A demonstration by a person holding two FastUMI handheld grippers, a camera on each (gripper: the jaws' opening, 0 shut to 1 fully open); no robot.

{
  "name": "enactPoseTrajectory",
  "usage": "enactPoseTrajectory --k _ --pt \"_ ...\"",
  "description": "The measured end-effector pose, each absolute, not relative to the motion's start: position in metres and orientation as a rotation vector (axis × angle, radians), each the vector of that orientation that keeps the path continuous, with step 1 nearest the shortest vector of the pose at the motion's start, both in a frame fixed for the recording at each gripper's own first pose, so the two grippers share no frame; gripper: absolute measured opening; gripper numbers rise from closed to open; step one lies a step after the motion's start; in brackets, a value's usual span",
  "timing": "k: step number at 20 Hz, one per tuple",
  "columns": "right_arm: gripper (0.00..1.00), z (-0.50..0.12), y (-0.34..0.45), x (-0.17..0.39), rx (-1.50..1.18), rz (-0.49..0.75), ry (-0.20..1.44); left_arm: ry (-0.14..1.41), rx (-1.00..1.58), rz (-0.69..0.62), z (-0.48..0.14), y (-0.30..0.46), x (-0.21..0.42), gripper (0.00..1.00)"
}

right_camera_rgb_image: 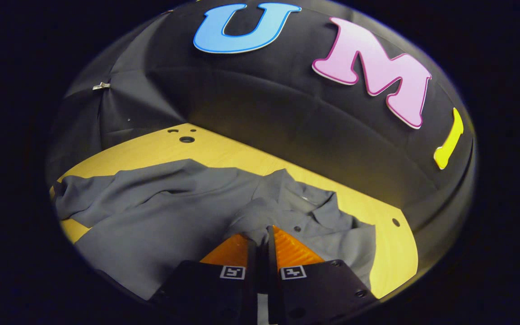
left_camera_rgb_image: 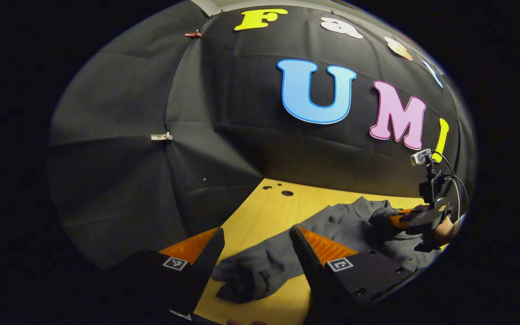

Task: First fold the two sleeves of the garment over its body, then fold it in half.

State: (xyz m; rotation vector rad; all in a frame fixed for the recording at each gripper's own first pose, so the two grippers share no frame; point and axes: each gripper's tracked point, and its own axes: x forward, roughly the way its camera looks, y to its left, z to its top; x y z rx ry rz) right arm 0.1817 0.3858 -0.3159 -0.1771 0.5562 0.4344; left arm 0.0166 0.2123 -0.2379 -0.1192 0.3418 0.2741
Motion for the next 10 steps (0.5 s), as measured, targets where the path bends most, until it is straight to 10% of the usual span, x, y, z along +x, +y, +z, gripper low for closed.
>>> enactPoseTrajectory --k 4,6,8,10 --pt "0.26 -0.316 0.400 0.169 -0.152 0.487 0.579 0.390 -0.123 0.270 -0.272 0.210 0.014 0.96" --pt "0.55 -0.307 0.406 0.163 -0.134 0.516 0.566 0.411 -0.124 0.265 -0.284 0.209 0.014 0.96" --pt "0.56 -0.296 0.411 0.157 -0.104 0.548 0.554 0.434 -0.125 0.263 -0.299 0.208 0.016 0.96" --pt "0.80 -0.278 0.421 0.148 -0.043 0.597 0.535 0.455 -0.123 0.261 -0.311 0.206 0.016 0.96"
